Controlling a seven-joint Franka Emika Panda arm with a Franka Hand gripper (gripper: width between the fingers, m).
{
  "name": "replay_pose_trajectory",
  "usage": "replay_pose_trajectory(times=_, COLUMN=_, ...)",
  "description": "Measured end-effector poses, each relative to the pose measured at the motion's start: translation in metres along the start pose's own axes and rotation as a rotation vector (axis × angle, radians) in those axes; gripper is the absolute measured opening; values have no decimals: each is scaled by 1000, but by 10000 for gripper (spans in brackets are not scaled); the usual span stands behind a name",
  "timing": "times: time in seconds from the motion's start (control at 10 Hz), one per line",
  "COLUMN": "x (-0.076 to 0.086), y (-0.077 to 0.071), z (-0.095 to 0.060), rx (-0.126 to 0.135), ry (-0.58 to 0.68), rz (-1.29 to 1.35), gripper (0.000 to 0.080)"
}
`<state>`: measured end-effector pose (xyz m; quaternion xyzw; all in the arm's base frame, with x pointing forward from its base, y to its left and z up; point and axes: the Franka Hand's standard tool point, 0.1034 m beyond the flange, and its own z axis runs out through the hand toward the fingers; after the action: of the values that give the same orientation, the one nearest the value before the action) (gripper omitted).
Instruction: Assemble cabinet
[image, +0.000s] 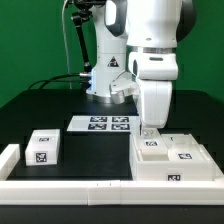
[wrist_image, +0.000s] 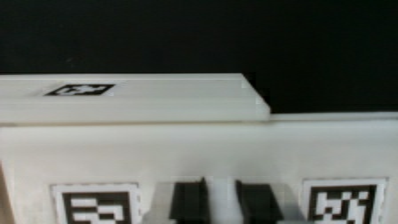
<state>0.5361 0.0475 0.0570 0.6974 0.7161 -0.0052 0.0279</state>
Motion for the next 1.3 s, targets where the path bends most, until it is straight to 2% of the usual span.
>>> replay_pose_trajectory(times=0.2, x=1, y=21, z=0, rx=-14, ry=2, rz=5, gripper=71)
replay_pose_trajectory(times=0.5, x=1, y=41, z=1, rx=-21, ry=1, rz=10, gripper=71)
replay_pose_trajectory(times=0.9, x=3, y=45, z=2, rx=34, ry=-19, rz=4, gripper=71)
replay_pose_trajectory(times=1.1, x=4, y=44, z=2, rx=38, ry=-22, rz=-3, gripper=71)
replay_pose_trajectory(times=1.2, x=3, y=43, z=3, rx=40, ry=-24, rz=-7, gripper=166)
replay_pose_trajectory(times=1.3, x=2, y=43, z=3, rx=41, ry=-24, rz=-17, gripper=166)
